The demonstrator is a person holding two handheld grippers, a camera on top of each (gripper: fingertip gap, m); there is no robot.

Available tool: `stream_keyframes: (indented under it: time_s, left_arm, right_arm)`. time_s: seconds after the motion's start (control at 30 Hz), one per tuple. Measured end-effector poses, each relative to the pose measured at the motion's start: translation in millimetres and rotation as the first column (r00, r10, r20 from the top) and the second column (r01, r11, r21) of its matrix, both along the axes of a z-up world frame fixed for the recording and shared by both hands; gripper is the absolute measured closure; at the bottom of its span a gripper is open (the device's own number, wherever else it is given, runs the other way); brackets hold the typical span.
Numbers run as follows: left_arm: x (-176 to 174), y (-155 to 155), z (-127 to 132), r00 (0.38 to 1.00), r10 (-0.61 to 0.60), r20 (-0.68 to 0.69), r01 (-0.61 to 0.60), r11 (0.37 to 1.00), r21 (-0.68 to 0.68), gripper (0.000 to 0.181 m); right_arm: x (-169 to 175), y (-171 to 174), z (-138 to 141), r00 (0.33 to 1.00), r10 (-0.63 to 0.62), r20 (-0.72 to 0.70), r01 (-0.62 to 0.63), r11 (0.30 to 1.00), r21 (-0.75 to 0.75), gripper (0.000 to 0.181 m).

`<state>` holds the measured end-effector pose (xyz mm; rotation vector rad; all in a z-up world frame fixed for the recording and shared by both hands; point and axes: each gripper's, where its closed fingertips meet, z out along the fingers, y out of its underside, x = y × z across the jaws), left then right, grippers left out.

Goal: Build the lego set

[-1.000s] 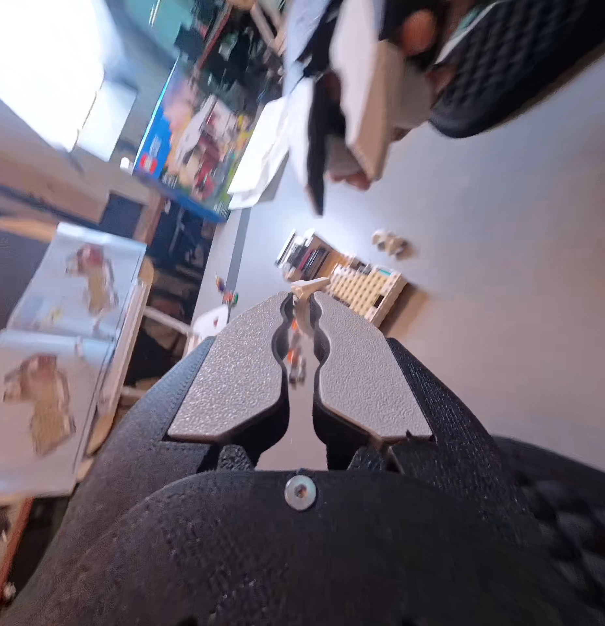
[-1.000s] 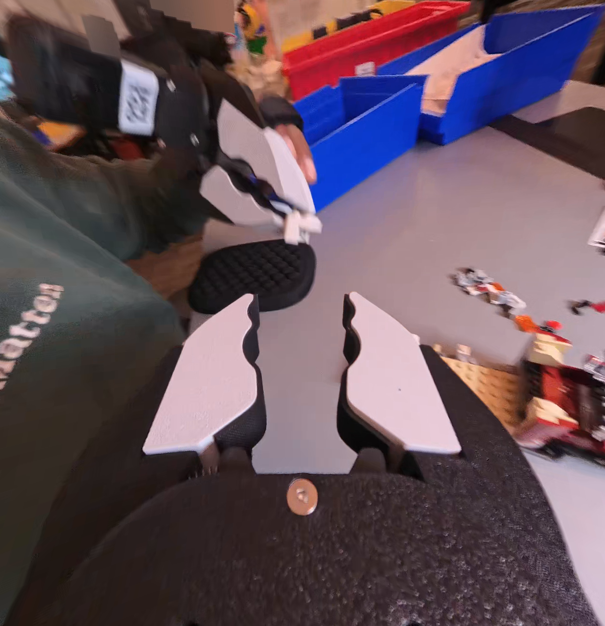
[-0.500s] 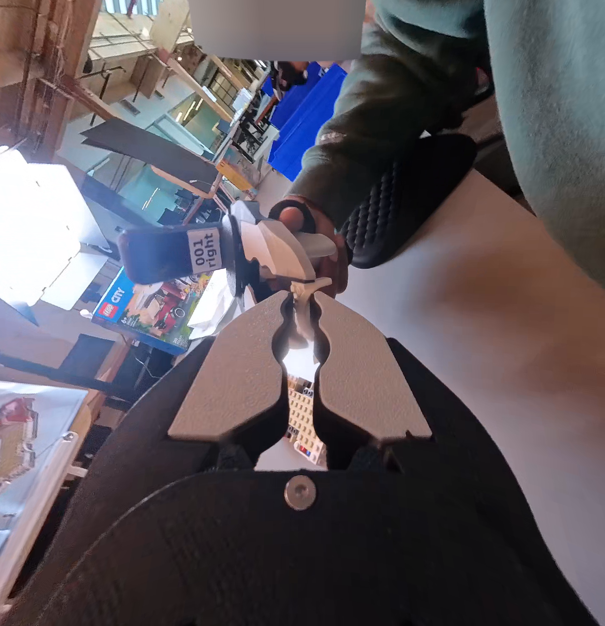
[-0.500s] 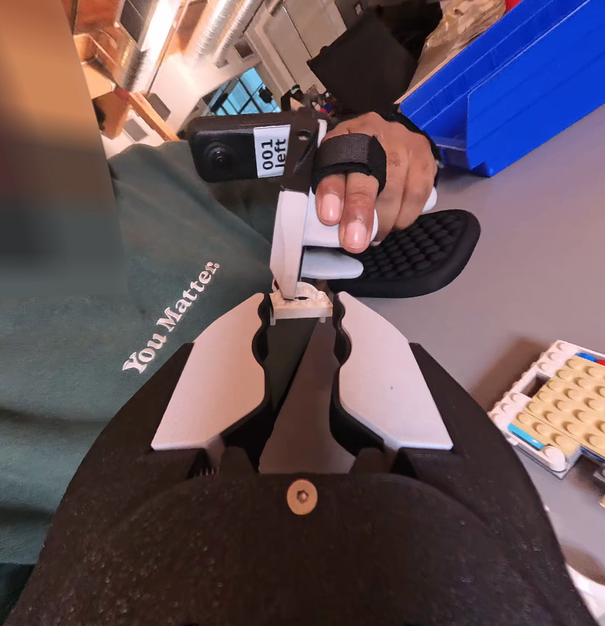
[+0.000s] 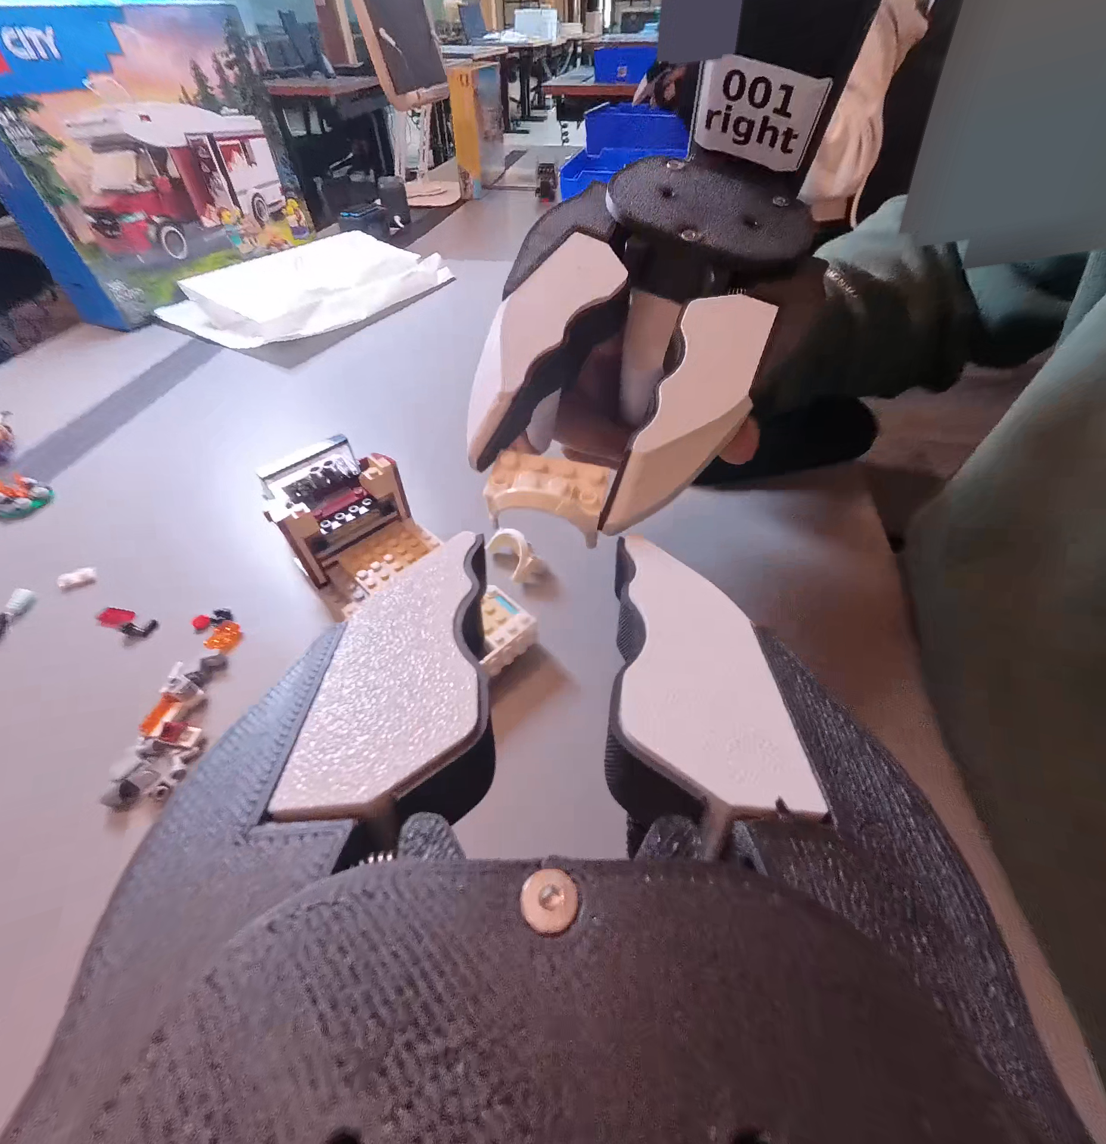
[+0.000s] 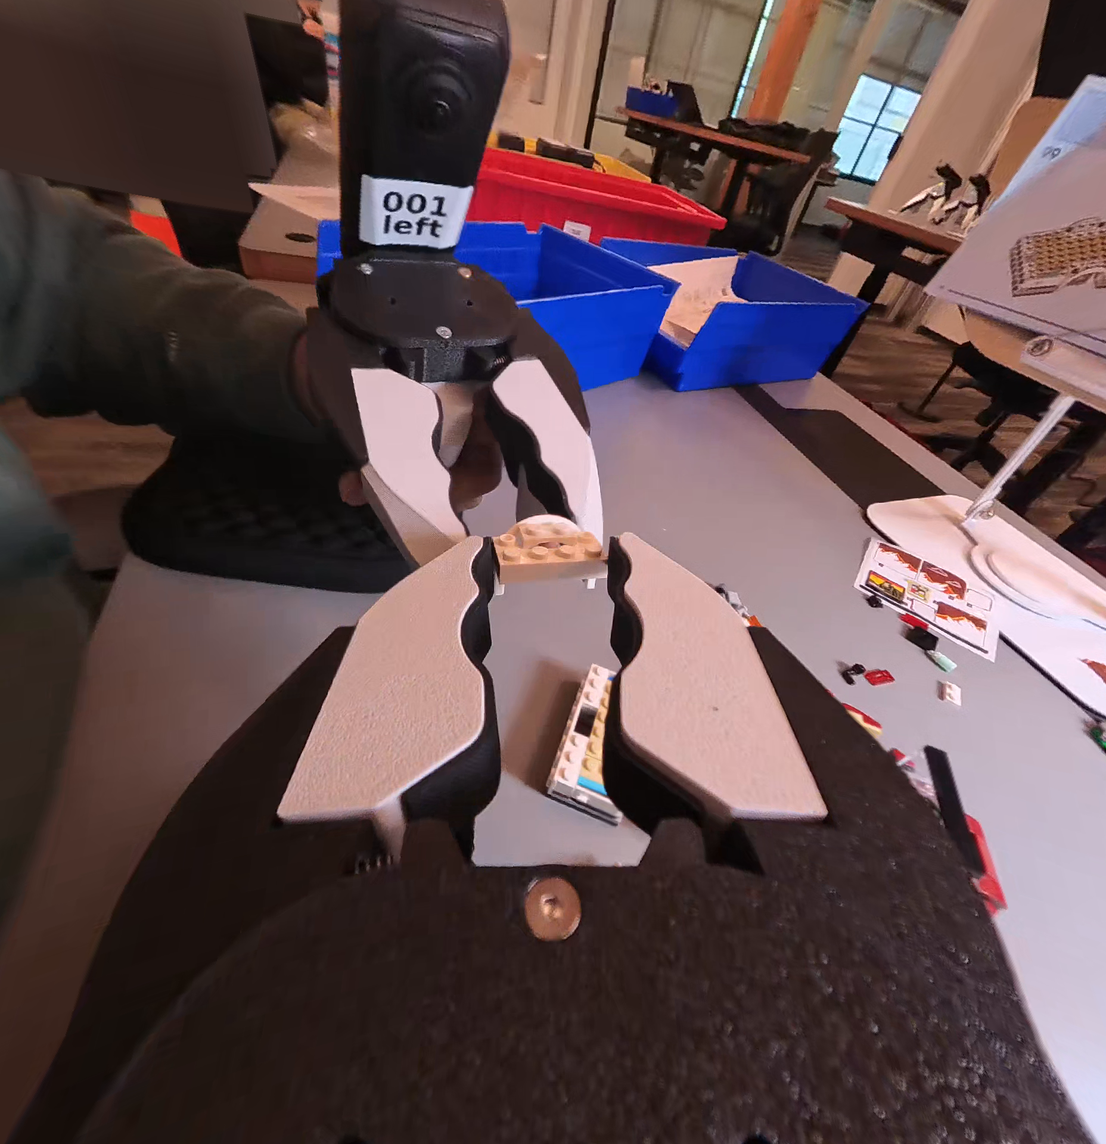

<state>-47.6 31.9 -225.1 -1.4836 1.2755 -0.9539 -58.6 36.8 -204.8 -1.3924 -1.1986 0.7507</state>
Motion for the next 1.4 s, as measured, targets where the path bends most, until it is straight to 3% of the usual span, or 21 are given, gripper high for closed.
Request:
stream_keyframes:
  time_s: [0.13,0.33,0.5,0.63,0.73,0.87,1.1,1.2,1.27,1.4]
  left_arm:
    - [-3.5,5.0,3.4,1.0,0.027,-0.006,-0.026,0.998,0.059,0.156]
    - [-3.5,0.1,10.7,0.996,0.019,0.088,-0.014,0.999,-0.053,0.168]
    - [-5.8,1.6,8.2,0.996,0.03,0.087,-0.028,0.999,-0.019,0.177]
    - [-12.1,3.2,3.2,0.997,-0.029,0.071,0.03,0.999,-0.013,0.178]
    - [-25.4,21.7,-13.8,0.997,-0.071,-0.002,0.071,0.995,-0.072,0.179]
    - [-36.3,49.7,-58.3,0.976,-0.118,-0.185,0.077,0.974,-0.212,0.179]
    - [-37.7,53.1,-93.7,0.908,-0.297,-0.296,0.17,0.906,-0.387,0.178]
    - [-42.1,56.9,-94.4,0.904,-0.284,-0.318,0.154,0.913,-0.379,0.176]
    - [-45.4,58.0,-95.2,0.902,-0.261,-0.344,0.132,0.925,-0.356,0.166]
    - [-57.5,70.1,-98.0,0.889,-0.138,-0.436,0.025,0.967,-0.254,0.154]
  right_arm:
    - [0.3,6.0,1.8,0.996,-0.047,-0.071,0.042,0.997,-0.072,0.146]
    - [1.3,12.0,3.6,0.978,-0.134,-0.158,0.119,0.988,-0.102,0.146]
    - [-0.4,13.3,2.4,0.977,-0.148,-0.155,0.134,0.986,-0.098,0.146]
    - [-1.4,13.7,-1.9,0.984,-0.144,-0.101,0.136,0.988,-0.078,0.144]
    - [6.3,20.4,-5.4,0.989,-0.142,-0.039,0.139,0.987,-0.082,0.136]
    - [26.9,35.0,-13.7,0.985,-0.169,0.017,0.17,0.977,-0.127,0.137]
    - [47.1,36.4,-35.5,0.978,-0.174,0.113,0.192,0.967,-0.169,0.137]
    - [53.0,34.3,-46.1,0.97,-0.175,0.171,0.204,0.964,-0.169,0.137]
    - [57.2,33.7,-52.8,0.963,-0.177,0.203,0.214,0.962,-0.172,0.137]
    - [63.0,33.6,-64.3,0.952,-0.179,0.25,0.231,0.952,-0.199,0.137]
